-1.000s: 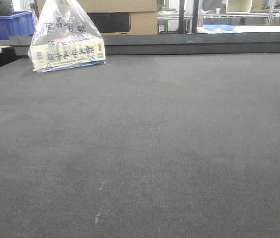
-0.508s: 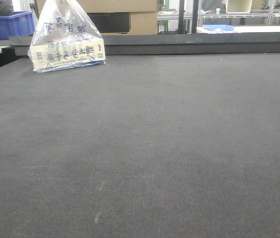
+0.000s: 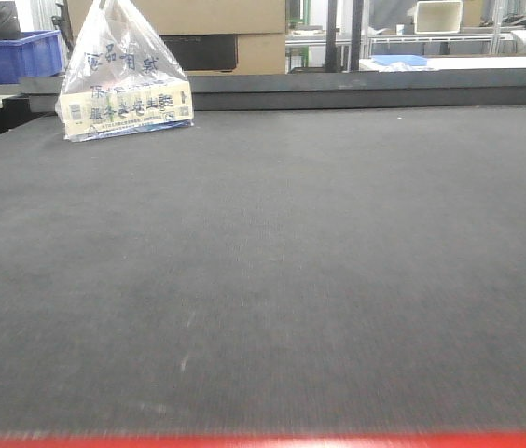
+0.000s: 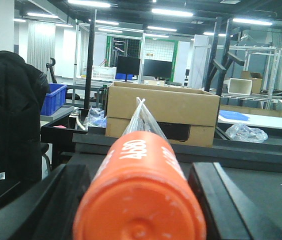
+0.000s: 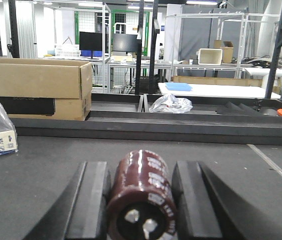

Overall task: Place cylindrical capacitor in blue bin on shelf
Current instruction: 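Drive the base away from the table along the red frame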

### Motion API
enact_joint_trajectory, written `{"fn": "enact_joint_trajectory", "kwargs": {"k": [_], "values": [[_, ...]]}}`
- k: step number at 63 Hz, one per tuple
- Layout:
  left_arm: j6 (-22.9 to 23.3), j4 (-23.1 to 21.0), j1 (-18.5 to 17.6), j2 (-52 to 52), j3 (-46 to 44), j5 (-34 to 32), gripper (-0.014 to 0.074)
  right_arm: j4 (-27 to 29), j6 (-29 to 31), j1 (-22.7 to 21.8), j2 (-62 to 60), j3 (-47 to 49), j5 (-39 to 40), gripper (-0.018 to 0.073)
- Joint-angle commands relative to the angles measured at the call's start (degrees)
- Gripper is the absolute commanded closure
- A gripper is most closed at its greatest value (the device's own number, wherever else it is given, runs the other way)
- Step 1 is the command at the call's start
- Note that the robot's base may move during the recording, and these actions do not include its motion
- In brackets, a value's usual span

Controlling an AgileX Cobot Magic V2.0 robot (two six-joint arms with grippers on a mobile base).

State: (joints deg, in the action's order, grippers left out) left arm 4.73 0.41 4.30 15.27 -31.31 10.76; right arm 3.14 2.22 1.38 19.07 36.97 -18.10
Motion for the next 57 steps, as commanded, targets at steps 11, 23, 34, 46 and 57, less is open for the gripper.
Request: {"fn": "enact_joint_trajectory", "kwargs": {"k": [11, 23, 34, 46, 57], "values": [[0.36, 0.01, 0.12, -0.22, -0.10, -1.03, 0.0708, 0.12, 0.34, 0.01, -0.36, -0.10, 1.80, 0.0724], [0.36, 0.01, 0.12, -0.22, -0.10, -1.03, 0.0708, 0.12, 0.34, 0.01, -0.36, -0.10, 1.80, 0.0724], [0.36, 0.01, 0.12, -0.22, -0.10, -1.03, 0.0708, 0.12, 0.34, 0.01, -0.36, -0.10, 1.80, 0.0724], [0.36, 0.01, 0.12, -0.22, -0.10, -1.12, 0.0708, 0.12, 0.34, 0.01, -0.36, -0.10, 1.80, 0.0724], [0.36, 0.01, 0.12, -0.22, -0.10, -1.12, 0.0708, 0.12, 0.34, 0.01, -0.36, -0.10, 1.80, 0.0724]]}}
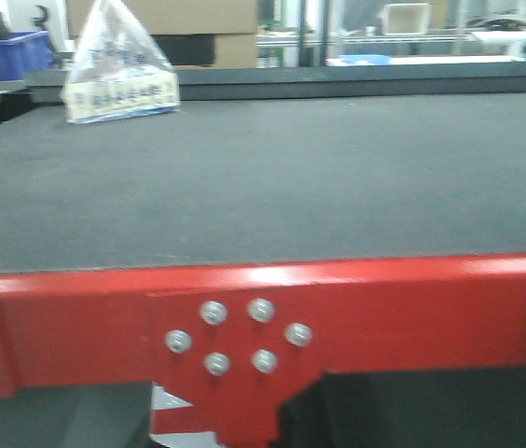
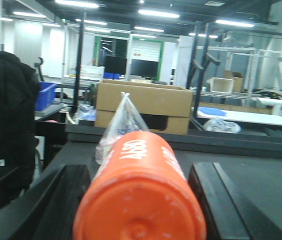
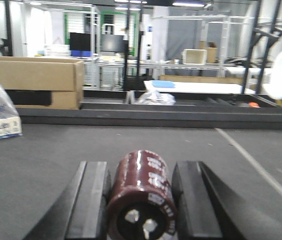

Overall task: Place cylindrical capacitor in blue bin on shelf
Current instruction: 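Drive the base away from the table along the red frame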

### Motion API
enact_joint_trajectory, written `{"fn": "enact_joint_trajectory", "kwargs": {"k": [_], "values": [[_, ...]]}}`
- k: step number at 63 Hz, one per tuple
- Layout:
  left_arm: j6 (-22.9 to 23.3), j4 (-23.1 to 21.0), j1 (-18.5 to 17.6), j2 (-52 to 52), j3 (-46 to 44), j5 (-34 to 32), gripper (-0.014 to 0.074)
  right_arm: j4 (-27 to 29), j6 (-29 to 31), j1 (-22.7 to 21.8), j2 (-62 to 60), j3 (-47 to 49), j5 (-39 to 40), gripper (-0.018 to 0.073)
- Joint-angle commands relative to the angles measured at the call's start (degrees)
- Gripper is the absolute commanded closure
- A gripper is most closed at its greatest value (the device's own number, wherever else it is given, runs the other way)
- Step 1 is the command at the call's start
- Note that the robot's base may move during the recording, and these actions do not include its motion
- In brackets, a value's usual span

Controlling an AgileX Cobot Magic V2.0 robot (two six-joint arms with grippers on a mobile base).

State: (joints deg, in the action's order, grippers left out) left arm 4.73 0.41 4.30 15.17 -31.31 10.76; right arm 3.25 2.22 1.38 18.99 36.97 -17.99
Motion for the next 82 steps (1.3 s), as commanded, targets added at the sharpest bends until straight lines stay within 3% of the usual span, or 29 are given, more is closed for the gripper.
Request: {"fn": "enact_joint_trajectory", "kwargs": {"k": [1, 82], "values": [[0.36, 0.01, 0.12, -0.12, -0.10, -1.12, 0.0708, 0.01, 0.34, 0.01, -0.28, -0.10, 1.69, 0.0724], [0.36, 0.01, 0.12, -0.12, -0.10, -1.12, 0.0708, 0.01, 0.34, 0.01, -0.28, -0.10, 1.69, 0.0724]]}}
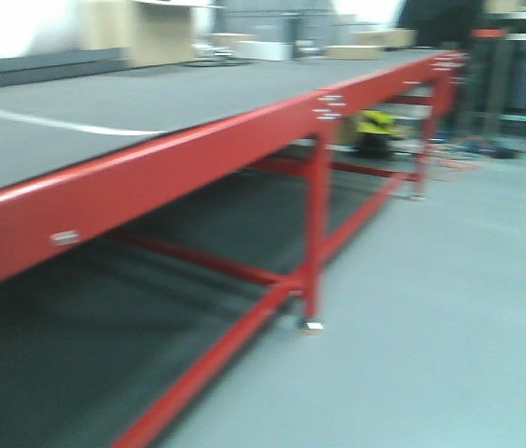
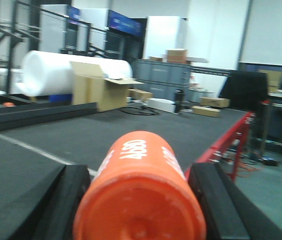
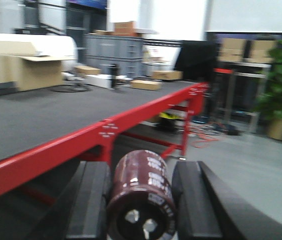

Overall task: Place cylindrical capacitor in blue bin on shelf
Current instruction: 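Drive the base away from the table along the red frame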

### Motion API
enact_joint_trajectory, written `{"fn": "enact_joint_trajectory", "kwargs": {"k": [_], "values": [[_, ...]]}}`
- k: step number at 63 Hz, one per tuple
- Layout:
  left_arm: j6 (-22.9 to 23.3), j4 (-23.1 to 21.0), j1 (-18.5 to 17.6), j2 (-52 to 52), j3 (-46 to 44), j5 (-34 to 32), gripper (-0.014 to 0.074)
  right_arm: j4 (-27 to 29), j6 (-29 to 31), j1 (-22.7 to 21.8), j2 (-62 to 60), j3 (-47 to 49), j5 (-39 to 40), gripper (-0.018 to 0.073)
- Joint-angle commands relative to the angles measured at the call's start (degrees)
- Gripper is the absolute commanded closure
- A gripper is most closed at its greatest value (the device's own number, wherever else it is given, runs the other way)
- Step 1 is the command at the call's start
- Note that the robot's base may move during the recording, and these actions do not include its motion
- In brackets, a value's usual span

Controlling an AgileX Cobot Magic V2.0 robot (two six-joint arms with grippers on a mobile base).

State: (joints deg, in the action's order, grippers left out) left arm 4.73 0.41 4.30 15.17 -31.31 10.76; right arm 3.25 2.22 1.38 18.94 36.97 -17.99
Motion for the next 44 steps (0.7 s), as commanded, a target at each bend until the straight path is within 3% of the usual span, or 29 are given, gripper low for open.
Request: {"fn": "enact_joint_trajectory", "kwargs": {"k": [1, 44], "values": [[0.36, 0.01, 0.12, -0.12, -0.10, -1.12, 0.0708, 0.01, 0.34, 0.01, -0.23, -0.10, 1.69, 0.0724], [0.36, 0.01, 0.12, -0.12, -0.10, -1.12, 0.0708, 0.01, 0.34, 0.01, -0.23, -0.10, 1.69, 0.0724]]}}
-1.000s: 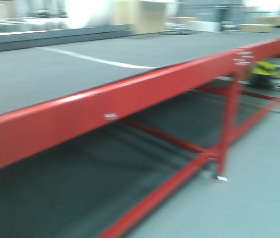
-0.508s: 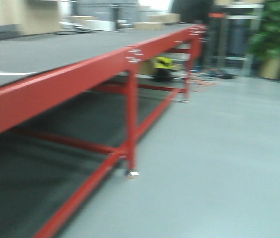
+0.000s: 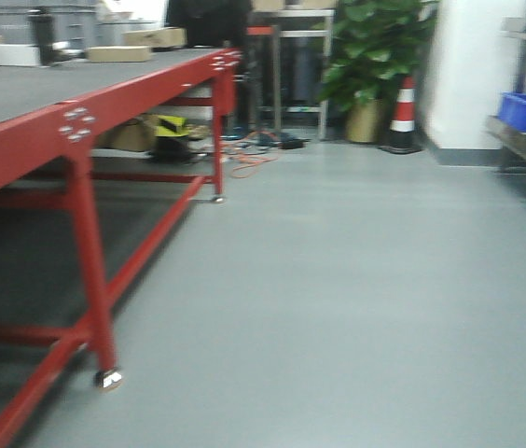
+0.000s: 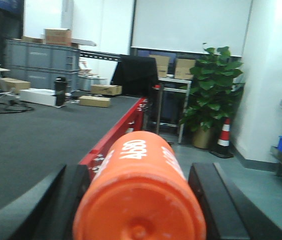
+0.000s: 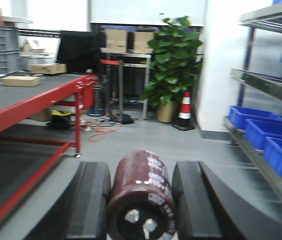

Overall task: Place cylindrical capacitor in blue bin on shelf
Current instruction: 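Drive the base away from the table along the red frame, then drive the base up to the shelf of blue bins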

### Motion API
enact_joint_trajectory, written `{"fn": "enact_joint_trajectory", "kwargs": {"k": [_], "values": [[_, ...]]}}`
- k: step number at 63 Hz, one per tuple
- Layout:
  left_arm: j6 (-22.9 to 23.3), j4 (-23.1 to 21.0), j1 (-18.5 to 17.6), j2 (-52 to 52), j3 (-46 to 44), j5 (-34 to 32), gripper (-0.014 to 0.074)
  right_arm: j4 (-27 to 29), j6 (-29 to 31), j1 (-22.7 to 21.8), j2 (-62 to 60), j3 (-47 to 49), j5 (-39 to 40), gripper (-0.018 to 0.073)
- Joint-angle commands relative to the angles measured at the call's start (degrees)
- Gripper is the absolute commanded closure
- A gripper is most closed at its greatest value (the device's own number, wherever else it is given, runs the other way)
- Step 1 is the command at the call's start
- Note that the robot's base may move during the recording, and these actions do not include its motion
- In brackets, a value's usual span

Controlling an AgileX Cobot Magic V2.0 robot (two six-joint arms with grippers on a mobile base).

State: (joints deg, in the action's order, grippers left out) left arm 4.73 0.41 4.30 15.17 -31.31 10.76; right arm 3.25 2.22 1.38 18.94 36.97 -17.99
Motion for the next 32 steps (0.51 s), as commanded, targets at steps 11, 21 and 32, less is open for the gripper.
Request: {"fn": "enact_joint_trajectory", "kwargs": {"k": [11, 21, 32], "values": [[0.36, 0.01, 0.12, -0.12, -0.10, -1.12, 0.0708, 0.01, 0.34, 0.01, -0.23, -0.10, 1.69, 0.0724], [0.36, 0.01, 0.12, -0.12, -0.10, -1.12, 0.0708, 0.01, 0.34, 0.01, -0.23, -0.10, 1.69, 0.0724], [0.36, 0.01, 0.12, -0.12, -0.10, -1.12, 0.0708, 0.01, 0.34, 0.01, -0.23, -0.10, 1.69, 0.0724]]}}
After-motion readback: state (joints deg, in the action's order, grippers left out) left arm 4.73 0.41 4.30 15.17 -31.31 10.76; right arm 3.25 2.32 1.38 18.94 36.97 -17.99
